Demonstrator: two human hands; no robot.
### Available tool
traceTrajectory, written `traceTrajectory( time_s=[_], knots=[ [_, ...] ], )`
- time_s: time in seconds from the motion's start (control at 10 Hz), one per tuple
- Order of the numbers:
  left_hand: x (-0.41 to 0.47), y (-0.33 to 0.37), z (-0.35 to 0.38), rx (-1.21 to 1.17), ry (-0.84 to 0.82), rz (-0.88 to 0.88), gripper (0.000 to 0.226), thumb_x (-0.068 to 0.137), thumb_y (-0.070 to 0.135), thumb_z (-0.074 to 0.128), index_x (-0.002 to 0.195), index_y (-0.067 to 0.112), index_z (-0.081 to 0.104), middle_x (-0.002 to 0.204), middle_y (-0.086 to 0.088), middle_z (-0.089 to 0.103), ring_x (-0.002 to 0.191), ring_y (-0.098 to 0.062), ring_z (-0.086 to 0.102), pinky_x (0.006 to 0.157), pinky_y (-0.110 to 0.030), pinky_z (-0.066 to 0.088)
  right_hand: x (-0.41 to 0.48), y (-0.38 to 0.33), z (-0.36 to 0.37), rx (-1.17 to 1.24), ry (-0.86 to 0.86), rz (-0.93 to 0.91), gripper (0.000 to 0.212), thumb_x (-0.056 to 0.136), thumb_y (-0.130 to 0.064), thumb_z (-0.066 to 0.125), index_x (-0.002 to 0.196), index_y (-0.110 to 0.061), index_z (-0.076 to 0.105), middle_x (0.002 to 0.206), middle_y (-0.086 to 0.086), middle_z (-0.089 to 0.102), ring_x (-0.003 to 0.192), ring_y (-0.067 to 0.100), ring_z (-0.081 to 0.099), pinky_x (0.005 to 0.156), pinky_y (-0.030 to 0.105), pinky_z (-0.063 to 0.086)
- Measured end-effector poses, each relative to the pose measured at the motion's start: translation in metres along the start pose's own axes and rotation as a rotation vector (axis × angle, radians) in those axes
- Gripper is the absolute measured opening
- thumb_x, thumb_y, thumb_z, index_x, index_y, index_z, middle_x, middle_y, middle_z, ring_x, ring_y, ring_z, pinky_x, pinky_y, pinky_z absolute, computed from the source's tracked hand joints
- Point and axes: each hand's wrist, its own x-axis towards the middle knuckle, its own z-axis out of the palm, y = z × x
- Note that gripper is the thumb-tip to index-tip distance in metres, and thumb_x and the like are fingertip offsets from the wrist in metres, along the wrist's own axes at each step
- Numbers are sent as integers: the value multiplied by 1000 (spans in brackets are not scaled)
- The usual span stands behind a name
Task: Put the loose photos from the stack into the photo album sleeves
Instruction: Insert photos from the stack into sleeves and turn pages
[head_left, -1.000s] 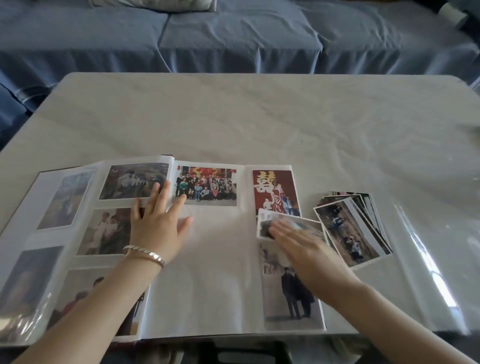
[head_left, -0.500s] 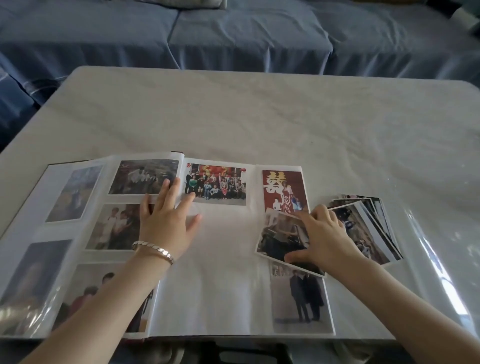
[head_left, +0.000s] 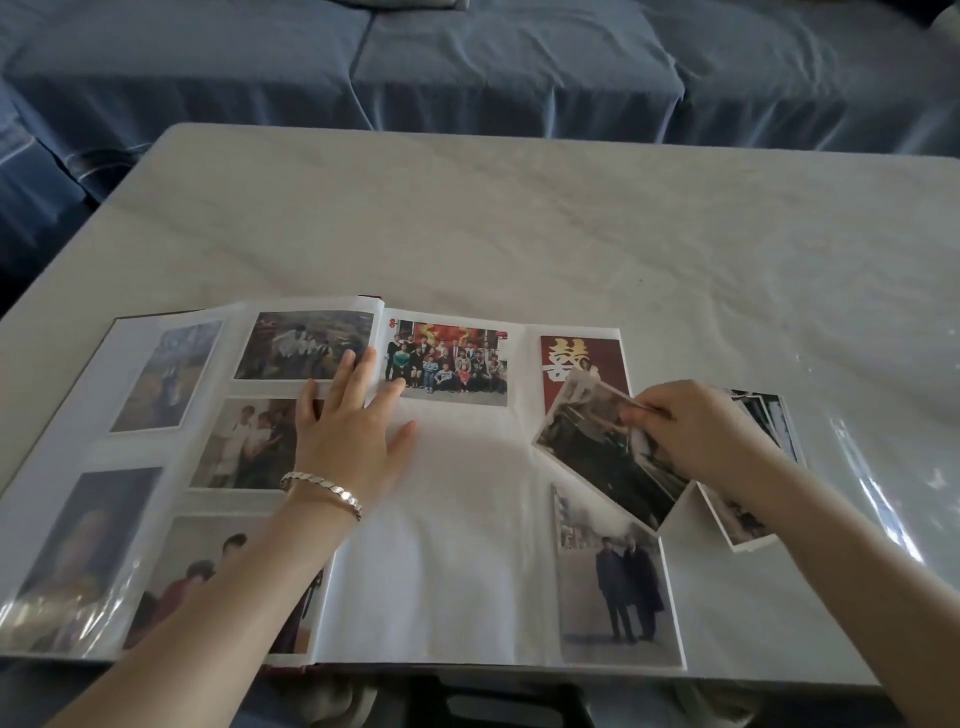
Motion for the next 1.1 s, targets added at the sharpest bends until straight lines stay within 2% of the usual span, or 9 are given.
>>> traceTrajectory(
  time_s=[0.3,0.4,0.5,0.6,0.7,0.8,0.9,1.0,1.1],
  knots=[
    [0,1,0,-13,4,-4,50,93,47,42,140,30,40,158,3,4,145,-15,-1,113,-41,-2,-1,-4,-2,-91,18,-13,36,94,-31,53,60,-18,56,48,-5,50,43,9,44,43,22,30],
    [0,1,-1,-20,2,-5,50,93,47,42,139,30,40,158,3,3,145,-14,-1,113,-41,-2,-1,-6,-2,-110,55,-41,25,94,-29,52,72,-21,59,58,-5,55,52,10,49,45,24,30],
    [0,1,0,-14,-4,-11,51,93,49,41,140,31,38,158,4,1,145,-13,-3,113,-41,-3,-1,-7,-1,-139,114,-48,18,96,-28,50,104,-20,63,69,-4,59,59,13,51,47,24,32],
    [0,0,1,-26,2,-10,51,93,49,41,140,31,39,158,4,2,145,-13,-3,112,-40,-4,-2,-9,1,-226,130,-77,24,97,-28,47,118,-23,59,81,0,64,61,14,52,46,19,32],
    [0,0,1,-35,10,-5,50,92,47,43,139,30,41,158,4,3,145,-14,-1,112,-40,-3,-2,-12,4,-265,73,-108,26,98,-28,45,120,-25,58,86,1,67,67,18,57,49,24,37],
    [0,1,1,-59,29,-7,48,92,44,46,137,29,44,158,3,7,145,-14,2,111,-39,-4,-2,-18,12,-214,-59,-169,23,96,-30,49,115,-25,60,83,-5,64,67,11,59,59,23,45],
    [1,1,1,-55,26,-12,48,92,43,47,137,29,44,158,3,6,145,-14,2,112,-39,-4,4,-13,19,-144,-258,-207,20,94,-30,52,110,-24,62,89,-8,65,68,4,59,62,18,47],
    [0,1,1,-54,30,-2,48,92,43,48,137,28,45,158,2,6,145,-15,2,112,-39,-3,10,-3,21,-53,-327,-177,23,92,-33,55,111,-23,64,99,-4,66,83,12,63,75,27,54],
    [0,1,0,-63,38,3,46,91,42,50,135,28,47,158,2,7,145,-15,3,112,-39,-2,20,5,25,55,-375,-160,19,88,-34,60,106,-31,65,94,-10,65,83,10,62,73,22,51]
  ],
)
